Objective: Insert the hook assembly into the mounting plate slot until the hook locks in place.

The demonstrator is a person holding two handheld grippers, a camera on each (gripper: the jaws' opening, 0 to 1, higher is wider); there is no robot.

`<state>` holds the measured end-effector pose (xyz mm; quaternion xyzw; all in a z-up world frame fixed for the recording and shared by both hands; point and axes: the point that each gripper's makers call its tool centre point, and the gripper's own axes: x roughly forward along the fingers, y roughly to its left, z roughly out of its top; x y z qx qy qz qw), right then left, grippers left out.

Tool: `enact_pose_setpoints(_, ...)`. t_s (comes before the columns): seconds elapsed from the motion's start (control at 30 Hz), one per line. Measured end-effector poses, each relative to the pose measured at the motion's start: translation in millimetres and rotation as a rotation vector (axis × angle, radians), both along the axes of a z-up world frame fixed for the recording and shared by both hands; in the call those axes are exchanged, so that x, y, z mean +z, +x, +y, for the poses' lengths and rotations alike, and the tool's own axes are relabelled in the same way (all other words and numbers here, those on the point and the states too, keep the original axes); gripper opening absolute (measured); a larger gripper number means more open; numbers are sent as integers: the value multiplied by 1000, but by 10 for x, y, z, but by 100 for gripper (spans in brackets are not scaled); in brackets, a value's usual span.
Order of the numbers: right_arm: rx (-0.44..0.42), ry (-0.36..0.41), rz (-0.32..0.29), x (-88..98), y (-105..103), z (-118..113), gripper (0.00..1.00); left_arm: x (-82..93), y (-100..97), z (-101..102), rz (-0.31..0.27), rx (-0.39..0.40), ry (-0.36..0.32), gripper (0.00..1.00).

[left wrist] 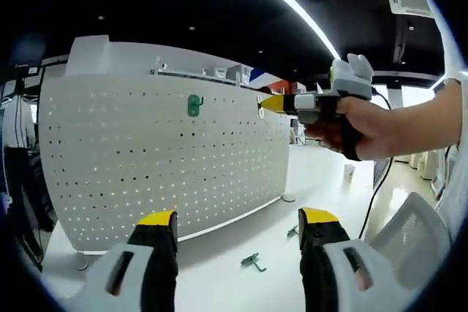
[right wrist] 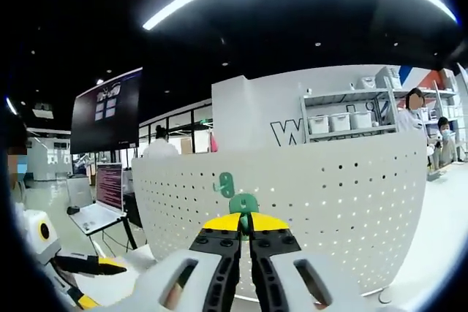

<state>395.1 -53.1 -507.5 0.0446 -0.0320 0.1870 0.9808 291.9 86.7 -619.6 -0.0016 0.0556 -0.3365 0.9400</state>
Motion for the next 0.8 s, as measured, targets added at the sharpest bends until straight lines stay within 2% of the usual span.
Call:
enact_pose_setpoints(0.33,-37,-8,-21,127,199,-28,1,-87,-78,113,4,18,7,70)
enact_pose_setpoints(0.8,-80,-6,-31,166,422,-39,1,-75,-103,215,-14,55,-12,72)
